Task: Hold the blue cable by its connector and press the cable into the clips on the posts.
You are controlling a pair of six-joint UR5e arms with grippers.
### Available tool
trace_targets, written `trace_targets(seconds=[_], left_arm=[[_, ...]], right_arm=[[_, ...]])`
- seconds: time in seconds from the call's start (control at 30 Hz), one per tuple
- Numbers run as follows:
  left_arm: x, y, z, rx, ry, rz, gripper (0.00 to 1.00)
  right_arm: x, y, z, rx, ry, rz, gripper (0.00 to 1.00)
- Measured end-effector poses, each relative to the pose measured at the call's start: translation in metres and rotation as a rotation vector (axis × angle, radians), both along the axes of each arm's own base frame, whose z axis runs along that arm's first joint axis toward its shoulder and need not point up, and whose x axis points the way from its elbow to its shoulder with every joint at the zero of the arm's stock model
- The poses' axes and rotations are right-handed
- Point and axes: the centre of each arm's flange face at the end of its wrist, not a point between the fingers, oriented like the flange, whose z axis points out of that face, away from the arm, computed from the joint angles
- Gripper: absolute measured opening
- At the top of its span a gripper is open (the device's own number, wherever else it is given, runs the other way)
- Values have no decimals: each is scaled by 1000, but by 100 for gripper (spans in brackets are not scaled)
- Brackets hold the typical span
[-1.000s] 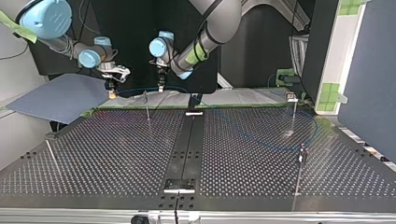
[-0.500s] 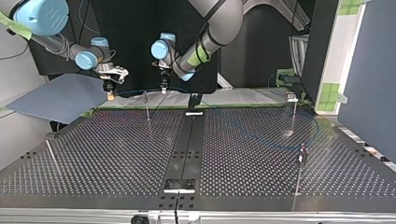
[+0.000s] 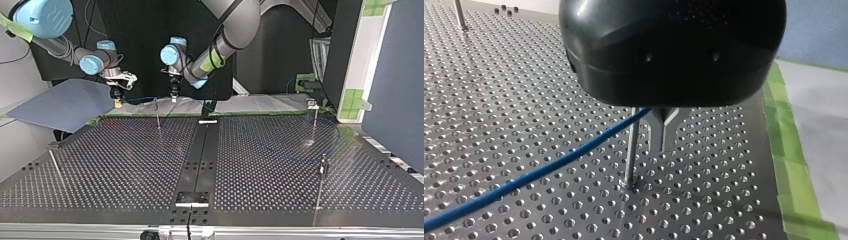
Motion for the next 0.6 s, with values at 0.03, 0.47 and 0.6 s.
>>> trace_targets(seconds=[0.03, 0.47, 0.6], left_arm=[[1, 0, 1, 0, 0, 1, 0], [-7, 5, -6, 30, 19, 5, 0], [-16, 10, -12, 50, 35, 22, 0]], right_arm=[[0, 0, 0, -1, 0, 0, 0], [0, 1, 0, 12, 3, 1, 0], [-1, 2, -1, 17, 6, 4, 0]])
